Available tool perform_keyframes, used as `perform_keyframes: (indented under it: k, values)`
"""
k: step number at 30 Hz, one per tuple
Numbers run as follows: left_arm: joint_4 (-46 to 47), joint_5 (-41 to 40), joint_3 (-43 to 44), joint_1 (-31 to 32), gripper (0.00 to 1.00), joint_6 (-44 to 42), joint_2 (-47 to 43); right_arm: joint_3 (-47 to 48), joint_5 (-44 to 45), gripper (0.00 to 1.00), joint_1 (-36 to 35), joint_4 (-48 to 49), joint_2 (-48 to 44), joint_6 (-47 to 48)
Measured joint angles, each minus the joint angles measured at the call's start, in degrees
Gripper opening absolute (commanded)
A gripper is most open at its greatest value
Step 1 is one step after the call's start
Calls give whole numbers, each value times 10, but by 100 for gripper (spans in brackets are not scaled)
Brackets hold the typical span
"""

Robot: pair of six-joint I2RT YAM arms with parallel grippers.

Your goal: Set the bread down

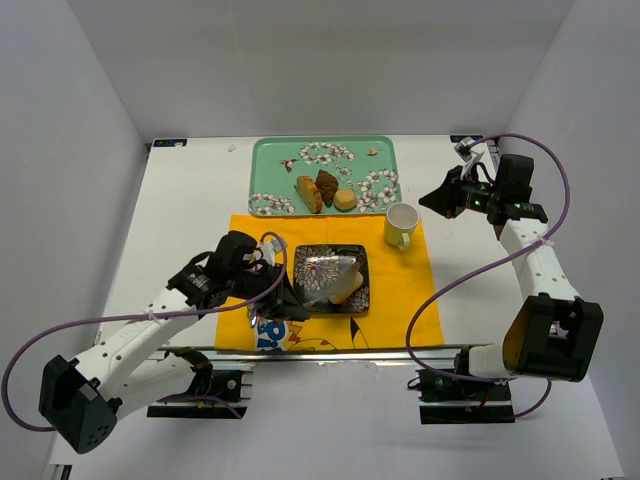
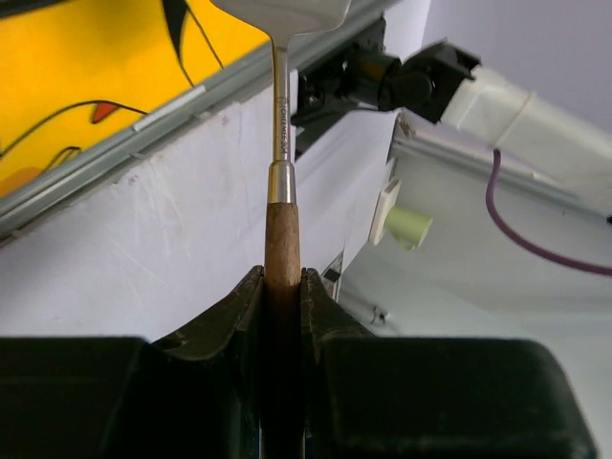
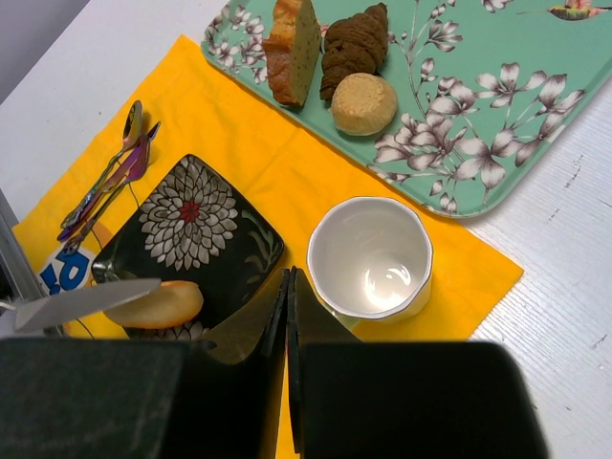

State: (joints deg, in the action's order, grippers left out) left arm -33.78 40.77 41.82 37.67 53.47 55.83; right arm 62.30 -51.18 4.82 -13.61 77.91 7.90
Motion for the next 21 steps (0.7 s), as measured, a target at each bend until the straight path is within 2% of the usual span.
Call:
perform_keyframes:
  k: [8,21]
  values:
    - [-43,-21,8,-60,0,-23,-2,-1,0,5,0,0,0,0]
    - [-97,-104,123,-202,0,-82,-1,-1,0,5,0,0,0,0]
